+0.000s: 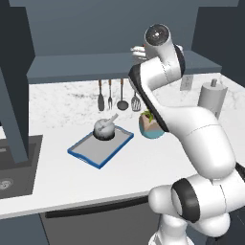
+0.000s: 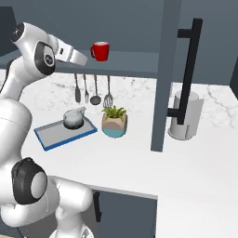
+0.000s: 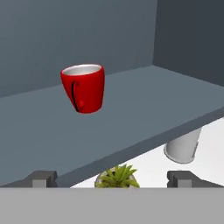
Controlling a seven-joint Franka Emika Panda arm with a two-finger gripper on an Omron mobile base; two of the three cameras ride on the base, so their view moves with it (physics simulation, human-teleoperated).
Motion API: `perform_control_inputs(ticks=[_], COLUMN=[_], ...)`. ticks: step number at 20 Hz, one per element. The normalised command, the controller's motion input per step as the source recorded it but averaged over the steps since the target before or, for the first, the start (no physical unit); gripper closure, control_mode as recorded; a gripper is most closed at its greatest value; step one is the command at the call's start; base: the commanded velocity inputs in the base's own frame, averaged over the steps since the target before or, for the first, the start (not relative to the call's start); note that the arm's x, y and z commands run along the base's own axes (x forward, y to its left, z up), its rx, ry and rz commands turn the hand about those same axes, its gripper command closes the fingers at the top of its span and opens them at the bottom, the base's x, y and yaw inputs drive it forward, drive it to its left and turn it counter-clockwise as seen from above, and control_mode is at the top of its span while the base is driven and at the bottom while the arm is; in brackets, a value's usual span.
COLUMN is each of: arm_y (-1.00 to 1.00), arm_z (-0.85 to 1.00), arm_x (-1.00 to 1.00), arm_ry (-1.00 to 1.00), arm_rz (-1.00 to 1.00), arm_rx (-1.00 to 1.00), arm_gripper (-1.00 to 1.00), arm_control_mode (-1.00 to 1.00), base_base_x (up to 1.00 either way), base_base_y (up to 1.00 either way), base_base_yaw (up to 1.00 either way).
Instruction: Pick the kettle from the counter and place it on the tray. Then pick the mug from the cabinet and place it on the tray. Then close the cabinet doors.
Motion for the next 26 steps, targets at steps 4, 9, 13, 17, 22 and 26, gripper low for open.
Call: perform_control_inputs(ticks=[4, 9, 13, 17, 22, 26], arm_y=[0.0, -0.03, -0.12, -0.09, -0.03, 0.0], arm_z=[0.0, 0.0, 0.0, 0.0, -0.01, 0.0], arm_x=[0.32, 0.39, 0.48, 0.35, 0.29, 0.22], arm_ry=[0.07, 0.06, 0.08, 0.0, -0.14, -0.15], arm_rz=[-0.11, -0.03, 0.0, 0.0, 0.0, 0.0], arm_rx=[0.0, 0.0, 0.0, -0.01, -0.01, 0.0], arm_gripper=[-1.0, -1.0, -1.0, -1.0, -1.0, -1.0], arm_control_mode=[-1.0, -1.0, -1.0, -1.0, -1.0, -1.0], base_base_x=[0.0, 0.0, 0.0, 0.0, 0.0, 0.0], base_base_y=[0.0, 0.0, 0.0, 0.0, 0.0, 0.0], base_base_yaw=[0.0, 0.0, 0.0, 0.0, 0.0, 0.0])
